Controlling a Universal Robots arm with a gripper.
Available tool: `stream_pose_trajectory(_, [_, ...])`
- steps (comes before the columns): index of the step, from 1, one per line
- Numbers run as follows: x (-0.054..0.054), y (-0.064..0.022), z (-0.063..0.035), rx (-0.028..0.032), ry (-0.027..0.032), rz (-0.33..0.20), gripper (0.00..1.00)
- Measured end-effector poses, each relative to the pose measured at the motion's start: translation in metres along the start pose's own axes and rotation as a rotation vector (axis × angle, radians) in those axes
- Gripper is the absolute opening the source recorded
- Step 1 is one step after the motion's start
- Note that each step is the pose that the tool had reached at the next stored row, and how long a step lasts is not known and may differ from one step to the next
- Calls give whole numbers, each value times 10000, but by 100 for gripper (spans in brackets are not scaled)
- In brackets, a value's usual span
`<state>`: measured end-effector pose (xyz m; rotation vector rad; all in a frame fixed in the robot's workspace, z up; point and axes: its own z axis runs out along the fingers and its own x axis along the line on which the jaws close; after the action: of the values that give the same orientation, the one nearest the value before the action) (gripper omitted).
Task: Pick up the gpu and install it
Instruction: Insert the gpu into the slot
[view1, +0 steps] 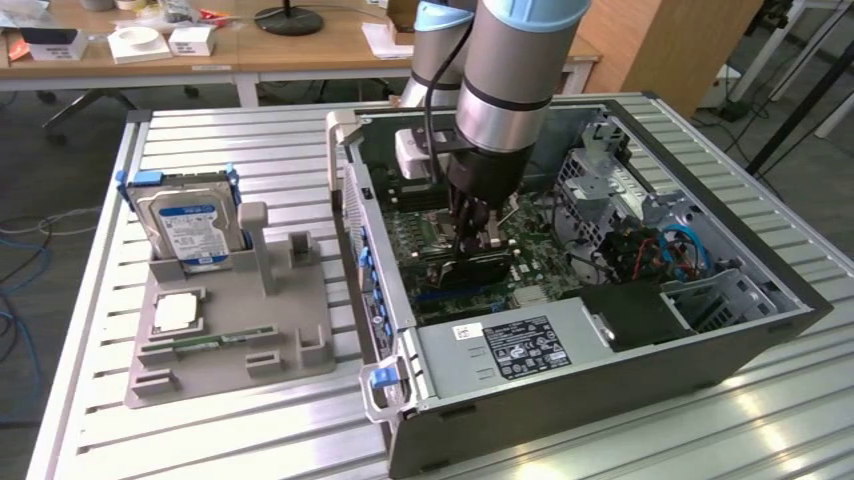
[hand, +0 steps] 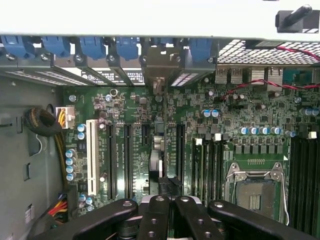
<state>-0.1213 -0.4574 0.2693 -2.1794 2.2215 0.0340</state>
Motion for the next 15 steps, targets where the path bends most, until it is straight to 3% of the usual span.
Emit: stream_pose_trajectory(15, [1,0,14,-1,1,0,10])
